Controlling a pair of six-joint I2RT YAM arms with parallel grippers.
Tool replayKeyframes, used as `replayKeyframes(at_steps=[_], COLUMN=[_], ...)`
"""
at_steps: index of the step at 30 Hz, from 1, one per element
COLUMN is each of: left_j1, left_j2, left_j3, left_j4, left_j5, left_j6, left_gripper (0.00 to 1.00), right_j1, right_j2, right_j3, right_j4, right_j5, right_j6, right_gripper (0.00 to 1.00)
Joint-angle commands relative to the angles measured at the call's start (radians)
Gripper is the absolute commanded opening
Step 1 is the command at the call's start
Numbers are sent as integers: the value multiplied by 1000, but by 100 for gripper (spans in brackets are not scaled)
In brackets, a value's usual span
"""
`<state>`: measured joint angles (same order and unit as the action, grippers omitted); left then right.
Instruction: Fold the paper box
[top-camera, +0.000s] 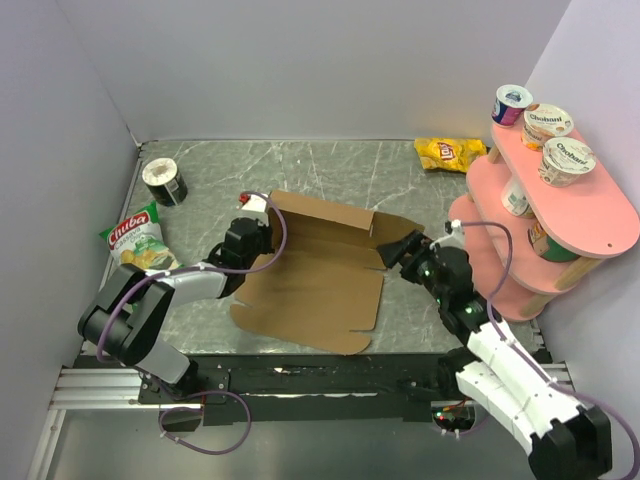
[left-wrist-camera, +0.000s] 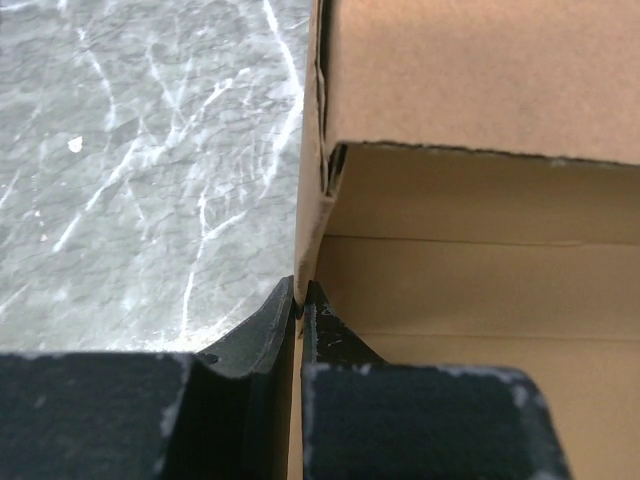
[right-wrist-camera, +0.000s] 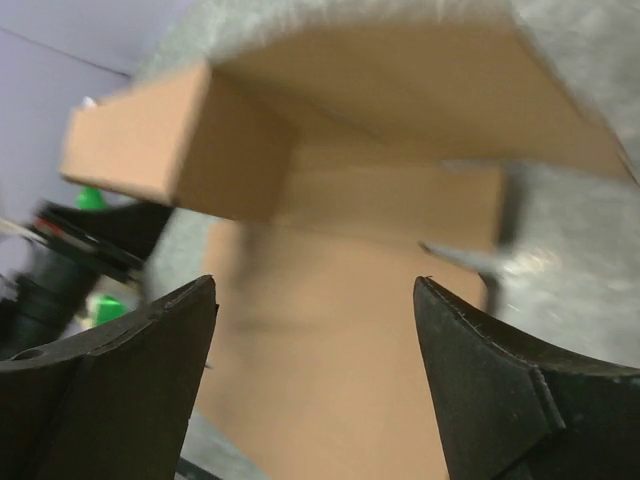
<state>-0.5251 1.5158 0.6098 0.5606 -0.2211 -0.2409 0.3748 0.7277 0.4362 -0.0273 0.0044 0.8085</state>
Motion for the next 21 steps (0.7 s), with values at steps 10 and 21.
replayKeyframes(at_steps=[10, 21], left_j1=[-6, -6], left_j2=[-11, -8], left_j3=[94, 90], left_j4=[-131, -134], left_j5=[-26, -24], left_j6=[-44, -40], left_gripper=[1, 1], right_j1=[13, 16], right_j2=[191, 528], right_j3=[-24, 76], right_j4=[12, 196], right_j5=[108, 167], right_j6=[-26, -8], right_gripper=[79, 76])
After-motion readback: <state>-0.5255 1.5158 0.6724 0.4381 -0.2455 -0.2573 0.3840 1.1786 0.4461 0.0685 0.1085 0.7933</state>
